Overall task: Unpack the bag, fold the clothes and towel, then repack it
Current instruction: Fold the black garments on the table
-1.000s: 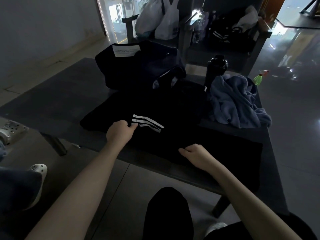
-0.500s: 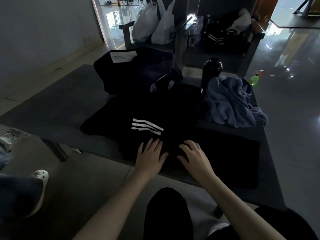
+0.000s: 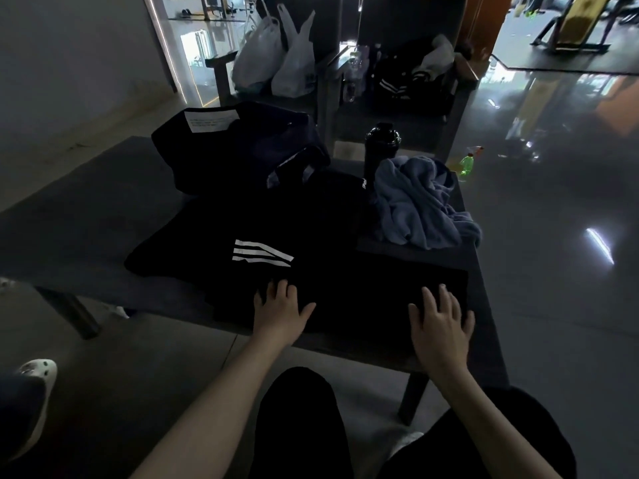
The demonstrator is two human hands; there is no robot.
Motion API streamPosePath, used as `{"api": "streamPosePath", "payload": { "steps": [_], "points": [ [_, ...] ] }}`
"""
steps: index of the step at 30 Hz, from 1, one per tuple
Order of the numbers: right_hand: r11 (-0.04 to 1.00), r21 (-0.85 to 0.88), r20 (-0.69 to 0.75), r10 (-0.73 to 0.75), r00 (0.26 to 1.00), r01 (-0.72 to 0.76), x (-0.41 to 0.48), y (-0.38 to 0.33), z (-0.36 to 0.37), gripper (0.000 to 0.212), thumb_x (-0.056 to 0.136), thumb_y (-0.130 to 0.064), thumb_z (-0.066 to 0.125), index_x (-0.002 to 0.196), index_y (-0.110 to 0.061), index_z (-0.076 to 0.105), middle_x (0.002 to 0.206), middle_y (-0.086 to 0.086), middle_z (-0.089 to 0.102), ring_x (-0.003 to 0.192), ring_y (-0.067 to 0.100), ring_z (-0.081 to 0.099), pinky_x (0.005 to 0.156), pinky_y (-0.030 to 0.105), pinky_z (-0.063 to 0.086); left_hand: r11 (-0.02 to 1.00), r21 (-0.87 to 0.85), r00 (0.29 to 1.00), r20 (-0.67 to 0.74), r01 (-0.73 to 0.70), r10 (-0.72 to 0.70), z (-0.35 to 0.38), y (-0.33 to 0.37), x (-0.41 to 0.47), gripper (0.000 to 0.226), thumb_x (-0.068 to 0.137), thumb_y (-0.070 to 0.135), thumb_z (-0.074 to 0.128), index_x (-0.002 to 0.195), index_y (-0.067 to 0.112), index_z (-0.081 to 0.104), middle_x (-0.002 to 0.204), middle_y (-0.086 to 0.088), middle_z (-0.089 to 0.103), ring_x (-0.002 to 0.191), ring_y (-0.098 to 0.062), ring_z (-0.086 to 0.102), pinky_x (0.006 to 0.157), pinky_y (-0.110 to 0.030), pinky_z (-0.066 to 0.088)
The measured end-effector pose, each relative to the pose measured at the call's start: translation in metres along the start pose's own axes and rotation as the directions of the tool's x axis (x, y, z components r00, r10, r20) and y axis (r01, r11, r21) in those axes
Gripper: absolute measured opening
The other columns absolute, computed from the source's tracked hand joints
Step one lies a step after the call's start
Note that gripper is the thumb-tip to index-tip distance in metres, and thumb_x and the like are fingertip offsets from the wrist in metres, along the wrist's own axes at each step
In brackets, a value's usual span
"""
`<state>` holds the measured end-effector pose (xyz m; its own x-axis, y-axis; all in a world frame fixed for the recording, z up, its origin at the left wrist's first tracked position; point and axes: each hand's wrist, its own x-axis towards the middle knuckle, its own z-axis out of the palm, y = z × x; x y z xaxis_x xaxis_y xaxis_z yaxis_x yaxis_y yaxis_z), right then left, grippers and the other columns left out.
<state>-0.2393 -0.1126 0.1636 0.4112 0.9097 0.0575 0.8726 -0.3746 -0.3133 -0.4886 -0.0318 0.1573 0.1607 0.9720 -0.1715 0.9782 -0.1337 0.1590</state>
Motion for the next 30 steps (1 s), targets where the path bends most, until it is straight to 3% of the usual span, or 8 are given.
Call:
{"api": "streamPosePath", "payload": {
  "steps": [3,7,11,15,19,23,27,30],
  "points": [
    [0.960,0.064,0.083,0.266,0.961,-0.271,0.004,0.014,-0.013,0.060,0.098,-0.046,0.034,0.147,-0.014,0.025,0.155,0.016,0.021,0.140,0.035,0.021,0.110,0.051,0.020,1.000,0.012,1.000,-0.023,0.020,-0.019,0.007,0.003,0.000,0.065,0.097,0.056,0.025,0.146,0.014,0.023,0.158,-0.003,0.011,0.146,-0.026,0.004,0.117,-0.050,0.006],
    [0.887,0.320,0.120,0.309,0.943,-0.332,0.006,0.019,-0.021,0.060,0.097,-0.047,0.037,0.143,-0.009,0.031,0.139,0.019,0.044,0.126,0.039,0.040,0.100,0.046,0.035,0.999,0.050,0.999,0.031,0.017,-0.019,0.004,0.005,0.001,0.068,0.098,0.056,0.018,0.153,0.018,0.006,0.161,0.000,-0.001,0.147,-0.025,-0.005,0.118,-0.048,-0.001],
    [0.512,0.676,0.298,0.467,0.832,-0.530,0.023,0.024,-0.030,0.056,0.097,-0.035,0.044,0.140,0.000,0.034,0.133,0.020,0.049,0.118,0.037,0.050,0.096,0.041,0.041,0.998,0.055,0.998,0.062,0.004,-0.008,0.004,0.006,-0.001,0.067,0.098,0.055,0.017,0.153,0.018,0.005,0.161,-0.001,-0.004,0.147,-0.025,-0.007,0.118,-0.047,-0.003],
    [0.240,0.711,0.543,0.409,0.734,-0.660,0.031,0.035,-0.034,0.047,0.085,-0.023,0.065,0.121,0.005,0.052,0.110,0.022,0.063,0.095,0.035,0.063,0.077,0.039,0.052,0.995,0.095,0.998,0.057,-0.012,0.006,0.005,0.009,-0.005,0.066,0.099,0.055,0.016,0.153,0.018,0.007,0.161,-0.001,-0.001,0.147,-0.024,-0.007,0.118,-0.048,-0.004],
    [0.399,0.698,0.460,0.387,0.799,-0.595,0.030,0.047,-0.048,0.016,0.086,-0.009,0.061,0.097,0.002,0.058,0.083,0.015,0.063,0.074,0.028,0.062,0.062,0.032,0.049,0.980,0.181,0.995,-0.031,-0.086,0.093,0.009,0.018,-0.017,0.062,0.098,0.052,0.018,0.147,0.015,0.029,0.157,-0.002,0.019,0.147,-0.024,0.004,0.117,-0.048,-0.001],
    [0.583,0.607,0.342,0.424,0.839,-0.541,0.037,0.069,-0.057,0.018,0.079,-0.009,0.059,0.093,0.002,0.062,0.079,0.014,0.064,0.076,0.032,0.063,0.068,0.038,0.050,0.917,0.284,0.952,-0.043,-0.279,0.303,0.015,0.035,-0.029,0.060,0.088,0.046,0.025,0.120,0.016,0.066,0.133,-0.001,0.057,0.130,-0.027,0.048,0.108,-0.048,0.021],
    [0.640,0.566,0.241,0.475,0.846,-0.520,0.037,0.080,-0.059,0.029,0.075,-0.018,0.062,0.093,0.005,0.058,0.083,0.018,0.062,0.068,0.028,0.060,0.053,0.027,0.040,0.901,0.225,0.928,0.037,-0.370,0.371,0.018,0.055,-0.032,0.062,0.089,0.044,0.018,0.136,0.023,0.051,0.143,0.001,0.048,0.133,-0.025,0.044,0.115,-0.048,0.015],
    [0.571,0.655,0.210,0.493,0.844,-0.496,0.034,0.078,-0.051,0.039,0.073,-0.022,0.066,0.104,0.002,0.059,0.096,0.018,0.066,0.081,0.028,0.063,0.061,0.029,0.044,0.886,0.234,0.914,0.039,-0.401,0.403,0.016,0.061,-0.026,0.081,0.080,0.049,-0.005,0.148,0.025,0.030,0.155,0.002,0.026,0.143,-0.024,0.023,0.117,-0.047,0.004]
  ]
}}
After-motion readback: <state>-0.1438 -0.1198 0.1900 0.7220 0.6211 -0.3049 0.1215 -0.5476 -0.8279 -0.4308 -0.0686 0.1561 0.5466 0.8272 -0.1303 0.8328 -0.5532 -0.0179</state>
